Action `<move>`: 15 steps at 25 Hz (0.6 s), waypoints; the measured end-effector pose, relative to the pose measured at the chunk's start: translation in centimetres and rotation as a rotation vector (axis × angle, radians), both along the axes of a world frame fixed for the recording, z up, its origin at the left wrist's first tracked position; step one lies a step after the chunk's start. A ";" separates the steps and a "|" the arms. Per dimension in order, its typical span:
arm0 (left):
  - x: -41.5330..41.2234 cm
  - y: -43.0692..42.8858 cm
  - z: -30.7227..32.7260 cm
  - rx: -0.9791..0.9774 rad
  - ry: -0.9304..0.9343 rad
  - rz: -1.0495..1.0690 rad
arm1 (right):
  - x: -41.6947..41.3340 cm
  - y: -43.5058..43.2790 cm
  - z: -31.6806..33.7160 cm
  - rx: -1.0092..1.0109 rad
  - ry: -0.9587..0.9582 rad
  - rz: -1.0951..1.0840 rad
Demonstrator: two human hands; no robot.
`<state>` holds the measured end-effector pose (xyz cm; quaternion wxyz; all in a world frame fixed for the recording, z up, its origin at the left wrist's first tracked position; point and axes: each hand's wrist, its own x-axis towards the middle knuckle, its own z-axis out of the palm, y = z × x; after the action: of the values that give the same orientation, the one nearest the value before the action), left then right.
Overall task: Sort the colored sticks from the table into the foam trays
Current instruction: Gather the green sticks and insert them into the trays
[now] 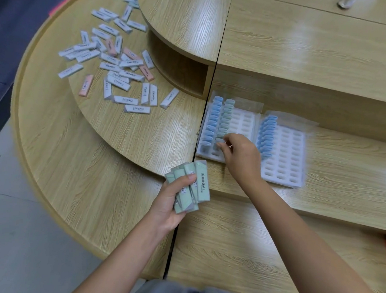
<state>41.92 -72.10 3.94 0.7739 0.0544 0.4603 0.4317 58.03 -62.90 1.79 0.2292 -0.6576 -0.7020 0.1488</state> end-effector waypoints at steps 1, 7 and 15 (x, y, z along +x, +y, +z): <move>0.1 -0.1 0.0 0.005 0.004 -0.007 | 0.2 -0.4 0.7 -0.024 0.003 -0.040; 0.5 0.7 0.0 0.092 0.031 -0.049 | 0.1 -4.5 5.8 -0.654 0.699 0.042; 1.1 1.8 0.2 0.209 0.250 -0.199 | 2.0 -4.2 6.4 -0.598 0.920 -0.065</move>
<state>43.02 -70.28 4.12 0.7396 0.2328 0.4981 0.3883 59.99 -67.14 8.22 0.3202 -0.5825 -0.4360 0.6067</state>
